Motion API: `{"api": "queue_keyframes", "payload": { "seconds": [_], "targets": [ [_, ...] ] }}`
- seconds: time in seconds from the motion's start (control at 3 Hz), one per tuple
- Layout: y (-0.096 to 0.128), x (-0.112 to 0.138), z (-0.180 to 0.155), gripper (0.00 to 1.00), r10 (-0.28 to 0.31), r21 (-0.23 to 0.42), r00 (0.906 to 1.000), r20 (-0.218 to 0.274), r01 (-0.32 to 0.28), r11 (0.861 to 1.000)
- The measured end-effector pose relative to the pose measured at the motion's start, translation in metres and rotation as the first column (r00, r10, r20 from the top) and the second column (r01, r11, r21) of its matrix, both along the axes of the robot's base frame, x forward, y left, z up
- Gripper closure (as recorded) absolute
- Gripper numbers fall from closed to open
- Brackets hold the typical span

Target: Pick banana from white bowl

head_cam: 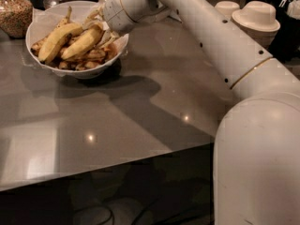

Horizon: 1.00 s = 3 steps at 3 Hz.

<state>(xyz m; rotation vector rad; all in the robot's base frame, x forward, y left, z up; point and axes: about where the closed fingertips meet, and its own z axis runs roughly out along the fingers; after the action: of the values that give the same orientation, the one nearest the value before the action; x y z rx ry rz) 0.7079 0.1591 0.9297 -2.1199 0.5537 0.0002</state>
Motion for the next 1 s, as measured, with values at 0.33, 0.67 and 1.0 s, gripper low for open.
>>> {"api": "queue_keyframes", "payload": {
  "seconds": [0.33,0.67,1.0],
  "targets": [
    [0.001,0.007,-0.005,0.72,-0.004,0.0,0.9999,0.015,0.004,1.0],
    [0.0,0.01,0.0,0.95,-0.008,0.003,0.9992,0.04,0.008,1.0],
    [-0.008,0.01,0.017,1.0,-0.023,-0.001,0.9965,0.08,0.024,1.0]
  ]
}}
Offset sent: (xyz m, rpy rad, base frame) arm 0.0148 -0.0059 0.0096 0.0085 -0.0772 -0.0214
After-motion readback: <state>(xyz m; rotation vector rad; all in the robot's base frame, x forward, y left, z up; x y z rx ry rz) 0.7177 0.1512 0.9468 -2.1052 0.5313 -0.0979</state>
